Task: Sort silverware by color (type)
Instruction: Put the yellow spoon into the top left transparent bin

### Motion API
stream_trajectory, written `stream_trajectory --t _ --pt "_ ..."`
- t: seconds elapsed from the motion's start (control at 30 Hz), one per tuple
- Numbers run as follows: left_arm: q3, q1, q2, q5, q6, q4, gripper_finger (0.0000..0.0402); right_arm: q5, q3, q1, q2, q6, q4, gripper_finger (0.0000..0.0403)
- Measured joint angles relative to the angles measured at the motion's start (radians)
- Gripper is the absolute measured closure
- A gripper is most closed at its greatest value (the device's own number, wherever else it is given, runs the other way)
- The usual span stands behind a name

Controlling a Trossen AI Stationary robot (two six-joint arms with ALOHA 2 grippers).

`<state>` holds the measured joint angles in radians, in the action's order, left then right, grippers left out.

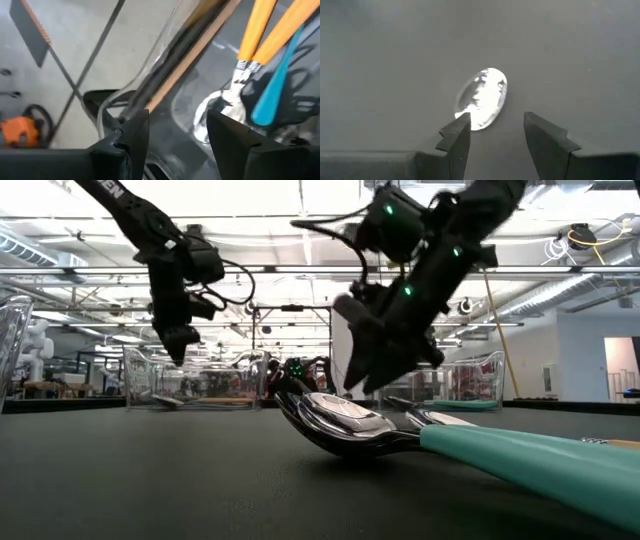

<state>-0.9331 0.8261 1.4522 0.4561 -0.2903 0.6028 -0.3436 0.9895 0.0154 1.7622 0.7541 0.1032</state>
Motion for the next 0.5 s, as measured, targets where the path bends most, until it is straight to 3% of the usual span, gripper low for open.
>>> stream_trajectory --t 0.2,0.4,0.5 --pt "0.0 -0.037 -0.101 -0.074 0.147 0.07 0.0217 -0.003 0.056 0.025 0.0 0.028 0.026 0.0232" --pt "-0.001 -0.146 -0.219 -0.163 0.25 0.095 0.0217 0.008 0.043 0.058 0.0 0.049 0.045 0.0232" --pt "-0.001 -0.23 -0.257 -0.212 0.289 0.09 0.0217 0.097 0.043 0.097 0.0 0.03 0.041 0.0232"
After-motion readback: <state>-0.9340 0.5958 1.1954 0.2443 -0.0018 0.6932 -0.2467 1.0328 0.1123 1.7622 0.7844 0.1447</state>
